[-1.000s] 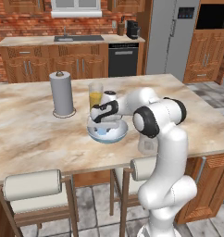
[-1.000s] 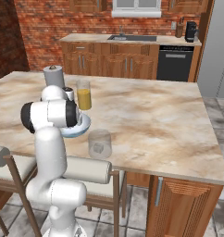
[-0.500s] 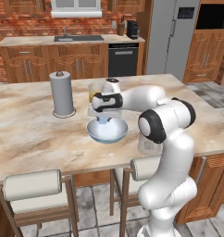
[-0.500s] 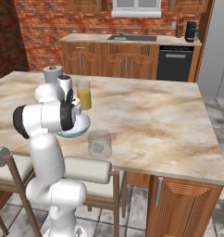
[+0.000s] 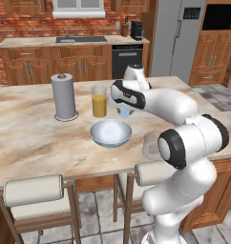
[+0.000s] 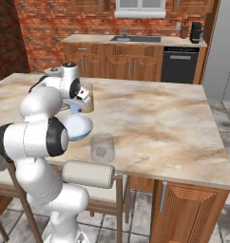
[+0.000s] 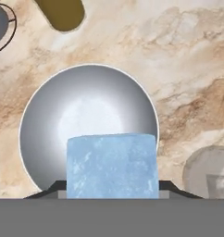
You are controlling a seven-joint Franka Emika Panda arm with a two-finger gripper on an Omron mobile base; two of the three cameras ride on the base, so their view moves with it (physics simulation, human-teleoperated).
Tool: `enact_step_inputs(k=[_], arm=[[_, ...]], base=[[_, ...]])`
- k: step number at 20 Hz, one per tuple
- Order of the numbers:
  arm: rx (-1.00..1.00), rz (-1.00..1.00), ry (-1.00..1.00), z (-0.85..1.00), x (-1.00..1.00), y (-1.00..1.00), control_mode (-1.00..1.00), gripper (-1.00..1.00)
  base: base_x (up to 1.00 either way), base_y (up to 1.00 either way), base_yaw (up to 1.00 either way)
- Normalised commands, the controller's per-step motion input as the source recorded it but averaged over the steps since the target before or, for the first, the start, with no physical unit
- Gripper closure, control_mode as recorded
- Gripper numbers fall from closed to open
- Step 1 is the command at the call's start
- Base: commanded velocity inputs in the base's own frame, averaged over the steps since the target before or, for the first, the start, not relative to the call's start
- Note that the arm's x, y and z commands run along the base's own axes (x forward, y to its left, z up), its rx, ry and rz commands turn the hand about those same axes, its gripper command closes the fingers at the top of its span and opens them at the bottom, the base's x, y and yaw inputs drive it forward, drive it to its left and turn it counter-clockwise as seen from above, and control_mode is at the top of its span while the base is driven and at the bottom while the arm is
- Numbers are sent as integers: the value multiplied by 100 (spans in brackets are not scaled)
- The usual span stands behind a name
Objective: There are two ice cubes in the ice bowl. Place both ice cubes in the glass cup.
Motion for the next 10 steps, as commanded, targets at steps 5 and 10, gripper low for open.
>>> enact_step_inputs(k=[5, 10], arm=[[-5, -24, 1, 24, -36, -99, -100, 100], [-3, -24, 11, -13, -8, -100, -100, 100]], base=[[0, 0, 0], [0, 0, 0]])
